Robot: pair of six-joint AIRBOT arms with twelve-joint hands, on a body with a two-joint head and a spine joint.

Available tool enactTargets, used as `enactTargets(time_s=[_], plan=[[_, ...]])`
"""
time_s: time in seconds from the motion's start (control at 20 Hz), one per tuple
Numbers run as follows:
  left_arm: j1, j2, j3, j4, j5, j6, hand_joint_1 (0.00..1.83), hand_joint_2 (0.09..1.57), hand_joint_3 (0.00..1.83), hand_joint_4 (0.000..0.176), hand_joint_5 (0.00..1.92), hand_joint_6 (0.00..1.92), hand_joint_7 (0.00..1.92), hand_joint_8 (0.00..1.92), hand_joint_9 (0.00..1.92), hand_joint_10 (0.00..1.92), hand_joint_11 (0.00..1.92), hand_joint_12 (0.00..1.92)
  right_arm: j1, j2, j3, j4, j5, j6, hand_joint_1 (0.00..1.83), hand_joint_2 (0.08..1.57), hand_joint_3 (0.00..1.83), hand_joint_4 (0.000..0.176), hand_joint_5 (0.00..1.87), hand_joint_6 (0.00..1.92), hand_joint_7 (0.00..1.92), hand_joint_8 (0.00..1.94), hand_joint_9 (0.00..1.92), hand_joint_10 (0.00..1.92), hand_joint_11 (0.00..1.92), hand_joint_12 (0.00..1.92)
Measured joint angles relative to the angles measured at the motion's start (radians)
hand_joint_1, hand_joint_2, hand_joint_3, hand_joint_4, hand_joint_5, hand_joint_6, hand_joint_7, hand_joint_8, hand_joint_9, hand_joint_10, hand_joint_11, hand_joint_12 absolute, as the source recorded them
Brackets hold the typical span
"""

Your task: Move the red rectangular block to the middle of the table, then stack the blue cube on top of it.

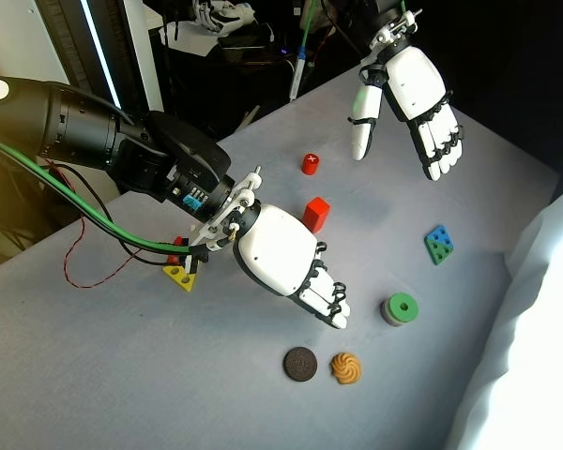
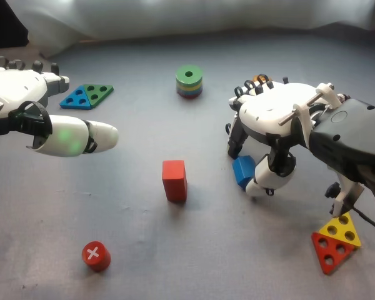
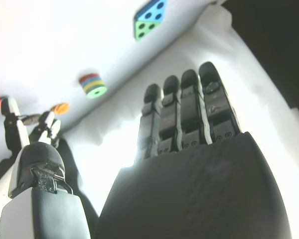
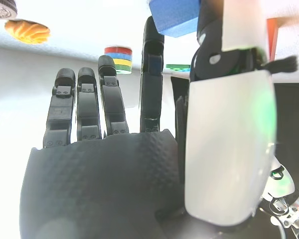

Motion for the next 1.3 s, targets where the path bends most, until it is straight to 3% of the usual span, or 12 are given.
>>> enactTargets(time_s=[0.05, 0.15, 0.2, 0.25, 0.5, 0.8, 1.05, 1.3], plan=[[0.000, 0.000, 0.000, -0.002, 0.002, 0.005, 0.10, 1.03, 0.00, 0.000, 0.20, 0.00, 0.17, 0.01, 0.12, 0.01, 0.00, 0.25, 0.000, 0.000, 0.000, -0.002, 0.000, -0.001, 1.03, 0.84, 0.01, 0.133, 1.01, 0.02, 0.00, 0.00, 0.00, 0.00, 0.00, 0.00], [-0.007, 0.000, -0.001, -0.007, 0.001, 0.017, 0.07, 1.04, 0.01, 0.000, 0.21, 0.00, 0.18, 0.00, 0.13, 0.01, 0.00, 0.28, 0.000, -0.006, 0.003, -0.007, 0.004, 0.000, 1.02, 0.85, 0.00, 0.165, 1.10, 0.02, 0.04, 0.00, 0.00, 0.00, 0.00, 0.00], [-0.010, 0.000, -0.001, -0.006, 0.001, 0.018, 0.08, 1.04, 0.00, 0.000, 0.21, 0.00, 0.18, 0.00, 0.13, 0.01, 0.00, 0.28, 0.000, -0.006, 0.004, -0.008, 0.005, -0.001, 1.01, 0.85, 0.00, 0.168, 1.12, 0.02, 0.06, 0.01, 0.00, 0.00, 0.00, 0.00], [-0.013, 0.000, -0.001, -0.006, 0.000, 0.019, 0.08, 1.05, 0.00, 0.000, 0.21, 0.00, 0.18, 0.00, 0.14, 0.01, 0.00, 0.29, 0.000, -0.006, 0.004, -0.008, 0.004, 0.000, 1.09, 0.94, 0.01, 0.174, 1.34, 0.18, 0.07, 0.01, 0.00, 0.00, 0.00, 0.00], [-0.022, 0.000, -0.001, -0.015, 0.000, 0.036, 0.05, 1.07, 0.01, 0.000, 0.22, 0.00, 0.20, 0.00, 0.16, 0.01, 0.00, 0.34, 0.000, -0.006, 0.004, -0.008, 0.004, 0.000, 1.13, 0.95, 0.00, 0.174, 1.47, 0.11, 0.33, 0.01, 0.08, 0.01, 0.00, 0.00], [-0.039, 0.000, -0.011, -0.033, -0.001, 0.044, 0.02, 1.09, 0.00, 0.000, 0.21, 0.00, 0.19, 0.00, 0.16, 0.00, 0.00, 0.31, 0.003, 0.000, 0.004, -0.034, -0.010, -0.001, 1.13, 0.95, 0.00, 0.173, 1.47, 0.10, 0.37, 0.02, 0.10, 0.01, 0.00, 0.00], [-0.051, -0.001, -0.011, -0.042, -0.002, 0.069, 0.01, 1.09, 0.00, 0.000, 0.23, 0.00, 0.20, 0.00, 0.17, 0.00, 0.00, 0.33, 0.058, 0.019, 0.004, -0.047, -0.034, -0.001, 1.13, 0.95, 0.00, 0.170, 1.47, 0.10, 0.39, 0.02, 0.11, 0.01, 0.00, 0.00], [-0.050, -0.001, -0.011, -0.045, -0.003, 0.072, 0.01, 1.14, 0.01, 0.000, 0.24, 0.00, 0.21, 0.01, 0.17, 0.00, 0.00, 0.32, 0.142, 0.055, -0.001, -0.048, -0.175, -0.003, 1.13, 0.96, 0.00, 0.174, 1.46, 0.11, 0.40, 0.01, 0.10, 0.00, 0.00, 0.00]])
